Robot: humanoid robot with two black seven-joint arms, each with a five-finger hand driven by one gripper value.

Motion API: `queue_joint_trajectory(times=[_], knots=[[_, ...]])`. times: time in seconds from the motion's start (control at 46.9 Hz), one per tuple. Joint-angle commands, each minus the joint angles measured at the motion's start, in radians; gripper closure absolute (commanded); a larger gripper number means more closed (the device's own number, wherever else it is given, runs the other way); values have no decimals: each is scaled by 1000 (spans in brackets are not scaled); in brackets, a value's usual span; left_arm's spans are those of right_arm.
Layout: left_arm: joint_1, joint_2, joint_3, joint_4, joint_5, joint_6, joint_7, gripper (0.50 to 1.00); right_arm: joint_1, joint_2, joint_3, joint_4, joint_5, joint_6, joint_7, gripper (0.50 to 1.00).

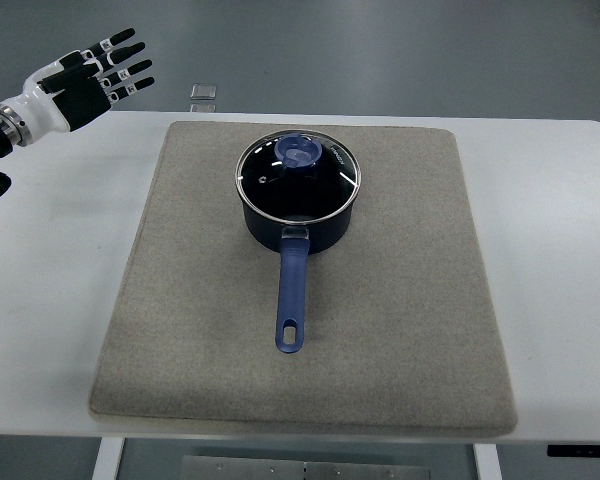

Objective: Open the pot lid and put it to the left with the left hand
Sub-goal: 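Move the left hand forward toward the saucepan lid, then lower the left hand over the lid and reach for the blue knob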

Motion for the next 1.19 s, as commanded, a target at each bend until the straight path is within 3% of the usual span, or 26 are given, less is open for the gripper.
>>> queue_joint_trajectory(times=[0.0,0.235,0.512,0.618,0.746,1.173], knots=[[-10,5,0,-1,91,0,-67,510,0,0,1,0,0,0,0,585],[-72,22,0,-7,410,0,-210,514,0,0,1,0,0,0,0,585],[-153,30,0,-72,719,0,-226,516,0,0,1,0,0,0,0,585],[-170,34,0,-108,830,0,-263,521,0,0,1,0,0,0,0,585],[-176,74,0,-205,939,0,-321,525,0,0,-1,0,0,0,0,585],[-190,68,2,-431,1326,0,-355,527,0,0,1,0,0,0,0,585]])
